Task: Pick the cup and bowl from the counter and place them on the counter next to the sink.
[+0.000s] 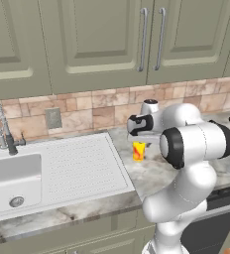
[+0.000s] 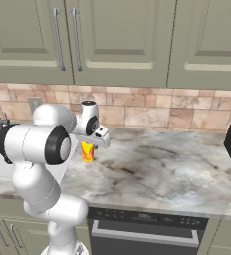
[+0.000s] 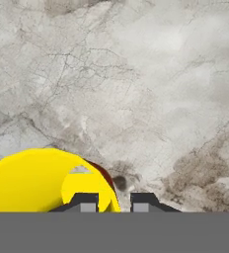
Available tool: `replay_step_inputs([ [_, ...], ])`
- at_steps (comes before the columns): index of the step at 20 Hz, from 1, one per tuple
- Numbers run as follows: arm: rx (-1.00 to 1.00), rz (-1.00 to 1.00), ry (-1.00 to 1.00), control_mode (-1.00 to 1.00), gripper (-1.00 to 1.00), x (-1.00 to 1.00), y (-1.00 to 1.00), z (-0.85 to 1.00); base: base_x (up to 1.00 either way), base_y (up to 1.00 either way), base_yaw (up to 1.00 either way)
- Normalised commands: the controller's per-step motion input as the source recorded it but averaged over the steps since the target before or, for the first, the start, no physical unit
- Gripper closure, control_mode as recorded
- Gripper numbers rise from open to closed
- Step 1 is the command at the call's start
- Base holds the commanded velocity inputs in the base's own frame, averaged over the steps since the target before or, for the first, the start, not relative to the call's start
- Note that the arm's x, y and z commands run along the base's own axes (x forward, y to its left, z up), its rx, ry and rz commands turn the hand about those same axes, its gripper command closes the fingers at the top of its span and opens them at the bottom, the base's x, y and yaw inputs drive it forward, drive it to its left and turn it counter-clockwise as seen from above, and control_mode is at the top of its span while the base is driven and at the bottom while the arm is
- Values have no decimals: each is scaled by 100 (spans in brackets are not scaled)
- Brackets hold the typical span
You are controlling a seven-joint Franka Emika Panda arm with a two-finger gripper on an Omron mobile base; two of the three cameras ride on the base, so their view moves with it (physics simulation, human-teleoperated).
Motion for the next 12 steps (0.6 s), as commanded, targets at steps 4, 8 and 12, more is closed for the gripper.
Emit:
replay_step_inputs([
  [4, 0, 0, 0, -100, -100, 0, 0, 0, 0, 0, 0],
  [8, 0, 0, 0, -100, -100, 0, 0, 0, 0, 0, 0],
  [12, 0, 0, -1, -100, -100, -10, 0, 10, 0, 0, 0],
])
